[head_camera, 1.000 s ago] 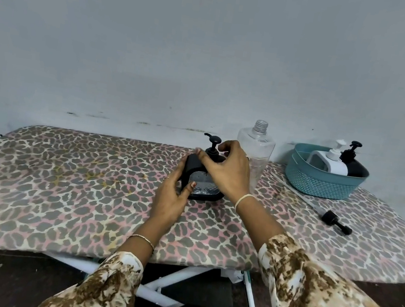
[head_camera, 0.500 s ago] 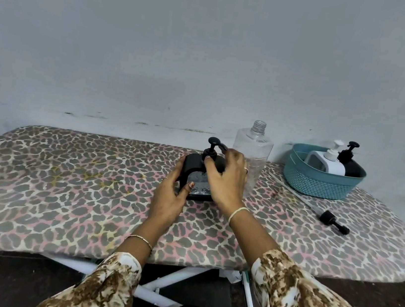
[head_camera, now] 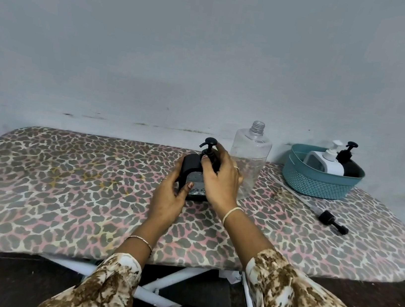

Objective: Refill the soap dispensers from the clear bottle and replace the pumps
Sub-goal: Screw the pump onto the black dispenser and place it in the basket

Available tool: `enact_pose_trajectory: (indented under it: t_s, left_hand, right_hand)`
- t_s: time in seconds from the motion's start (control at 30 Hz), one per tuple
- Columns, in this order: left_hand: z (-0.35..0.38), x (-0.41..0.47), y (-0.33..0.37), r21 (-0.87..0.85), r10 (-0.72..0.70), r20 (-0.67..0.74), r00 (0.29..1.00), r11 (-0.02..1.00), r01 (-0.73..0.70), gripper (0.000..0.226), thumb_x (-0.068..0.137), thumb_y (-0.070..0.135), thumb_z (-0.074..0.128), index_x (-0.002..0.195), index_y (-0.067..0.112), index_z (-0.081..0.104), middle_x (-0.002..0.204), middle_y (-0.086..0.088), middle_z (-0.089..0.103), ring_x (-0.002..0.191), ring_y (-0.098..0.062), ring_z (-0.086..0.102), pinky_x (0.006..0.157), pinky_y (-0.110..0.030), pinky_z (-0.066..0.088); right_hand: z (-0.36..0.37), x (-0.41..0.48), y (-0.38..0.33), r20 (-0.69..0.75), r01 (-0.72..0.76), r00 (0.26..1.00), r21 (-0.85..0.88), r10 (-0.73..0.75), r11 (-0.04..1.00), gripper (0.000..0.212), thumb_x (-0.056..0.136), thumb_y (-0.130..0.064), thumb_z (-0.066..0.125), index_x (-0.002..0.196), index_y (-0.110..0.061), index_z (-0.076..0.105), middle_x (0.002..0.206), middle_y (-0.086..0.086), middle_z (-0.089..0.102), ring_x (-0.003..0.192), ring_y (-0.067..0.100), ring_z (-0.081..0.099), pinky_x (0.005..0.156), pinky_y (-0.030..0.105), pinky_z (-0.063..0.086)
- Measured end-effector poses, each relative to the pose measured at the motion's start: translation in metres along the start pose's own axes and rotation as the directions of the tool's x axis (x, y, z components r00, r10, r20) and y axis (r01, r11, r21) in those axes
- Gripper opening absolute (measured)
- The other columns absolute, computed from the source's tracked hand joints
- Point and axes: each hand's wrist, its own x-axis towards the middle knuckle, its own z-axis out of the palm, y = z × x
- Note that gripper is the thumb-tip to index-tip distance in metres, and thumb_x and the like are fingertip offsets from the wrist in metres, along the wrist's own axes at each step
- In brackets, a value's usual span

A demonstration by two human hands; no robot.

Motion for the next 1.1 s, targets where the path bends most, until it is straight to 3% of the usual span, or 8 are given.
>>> enact_pose_trajectory:
  t_s: [0.1, 0.2, 0.37, 0.47, 0.57, 0.83, 1.0, 1.1]
  left_hand:
    - [0.000, 0.001, -0.001, -0.003, 0.004, -0.002, 1.000, 1.000, -0.004, 0.070, 0.093, 0.025, 0.060, 0.146, 0.048, 0.021, 0.149, 0.011, 0.041, 0.130, -0.010, 0.043, 0.101, -0.027, 0.039]
    - [0.001, 0.001, 0.000, 0.001, -0.008, -0.004, 1.000, 1.000, 0.008, 0.070, 0.093, 0.026, 0.060, 0.146, 0.048, 0.020, 0.149, 0.010, 0.041, 0.124, -0.004, 0.040, 0.097, -0.023, 0.037]
    - [0.001, 0.001, -0.002, 0.004, 0.008, 0.000, 1.000, 1.000, -0.008, 0.069, 0.094, 0.026, 0.061, 0.148, 0.042, 0.023, 0.145, 0.012, 0.044, 0.125, -0.005, 0.042, 0.097, -0.022, 0.036]
    - [0.001, 0.003, -0.004, 0.001, 0.019, 0.002, 1.000, 1.000, -0.019, 0.069, 0.093, 0.025, 0.061, 0.148, 0.044, 0.023, 0.148, 0.011, 0.042, 0.131, -0.011, 0.043, 0.104, -0.028, 0.039]
    - [0.001, 0.003, -0.007, 0.007, 0.016, 0.003, 1.000, 1.000, -0.016, 0.070, 0.093, 0.026, 0.061, 0.148, 0.046, 0.022, 0.150, 0.012, 0.040, 0.133, -0.013, 0.043, 0.107, -0.032, 0.039]
    - [0.000, 0.002, -0.005, 0.016, 0.035, -0.002, 0.999, 0.999, -0.035, 0.069, 0.093, 0.027, 0.062, 0.148, 0.046, 0.023, 0.149, 0.013, 0.041, 0.131, -0.011, 0.044, 0.103, -0.030, 0.041]
    - [0.001, 0.001, -0.006, 0.049, 0.017, -0.026, 1.000, 0.999, -0.016, 0.071, 0.091, 0.032, 0.064, 0.148, 0.044, 0.023, 0.145, 0.006, 0.047, 0.128, -0.017, 0.048, 0.103, -0.042, 0.046]
    - [0.001, 0.001, -0.003, 0.007, -0.020, -0.044, 0.999, 1.000, 0.021, 0.075, 0.087, 0.029, 0.069, 0.149, 0.038, 0.027, 0.138, 0.003, 0.053, 0.122, -0.012, 0.051, 0.102, -0.037, 0.046]
  right_hand:
    - [0.000, -0.001, 0.000, -0.094, -0.012, 0.995, -0.027, 0.010, 1.000, 0.034, 0.093, -0.038, 0.051, 0.126, -0.032, 0.056, 0.116, -0.012, 0.065, 0.121, 0.013, 0.047, 0.111, 0.044, 0.016]
    - [-0.003, -0.002, 0.002, -0.165, -0.036, 0.986, -0.012, 0.033, 0.999, 0.035, 0.092, -0.036, 0.052, 0.127, -0.033, 0.055, 0.115, -0.012, 0.060, 0.121, 0.012, 0.045, 0.107, 0.038, 0.014]
    - [-0.001, 0.002, -0.002, -0.053, 0.007, 0.998, -0.130, -0.014, 0.991, 0.036, 0.093, -0.040, 0.051, 0.128, -0.037, 0.053, 0.127, -0.002, 0.041, 0.124, 0.015, 0.034, 0.105, 0.043, 0.017]
    - [0.003, 0.005, -0.002, -0.039, 0.007, 0.999, -0.222, -0.016, 0.975, 0.028, 0.095, -0.037, 0.049, 0.120, -0.027, 0.057, 0.130, 0.000, 0.040, 0.127, 0.019, 0.032, 0.104, 0.045, 0.019]
    - [0.003, 0.010, -0.001, -0.031, -0.052, 0.999, -0.307, 0.044, 0.950, 0.036, 0.093, -0.045, 0.051, 0.117, -0.018, 0.052, 0.129, 0.004, 0.040, 0.126, 0.023, 0.033, 0.102, 0.046, 0.021]
    - [0.004, 0.011, 0.003, 0.024, 0.014, 1.000, -0.269, -0.007, 0.963, 0.035, 0.094, -0.042, 0.051, 0.124, -0.024, 0.053, 0.135, -0.001, 0.040, 0.130, 0.021, 0.033, 0.104, 0.047, 0.020]
    - [0.003, 0.016, 0.002, -0.052, -0.075, 0.997, -0.339, 0.061, 0.938, 0.042, 0.088, -0.052, 0.055, 0.114, -0.019, 0.057, 0.123, -0.001, 0.051, 0.122, 0.020, 0.041, 0.099, 0.045, 0.023]
    - [0.003, 0.018, 0.002, -0.065, -0.103, 0.994, -0.281, 0.088, 0.954, 0.046, 0.084, -0.055, 0.060, 0.113, -0.020, 0.056, 0.122, -0.002, 0.053, 0.121, 0.019, 0.043, 0.099, 0.043, 0.022]
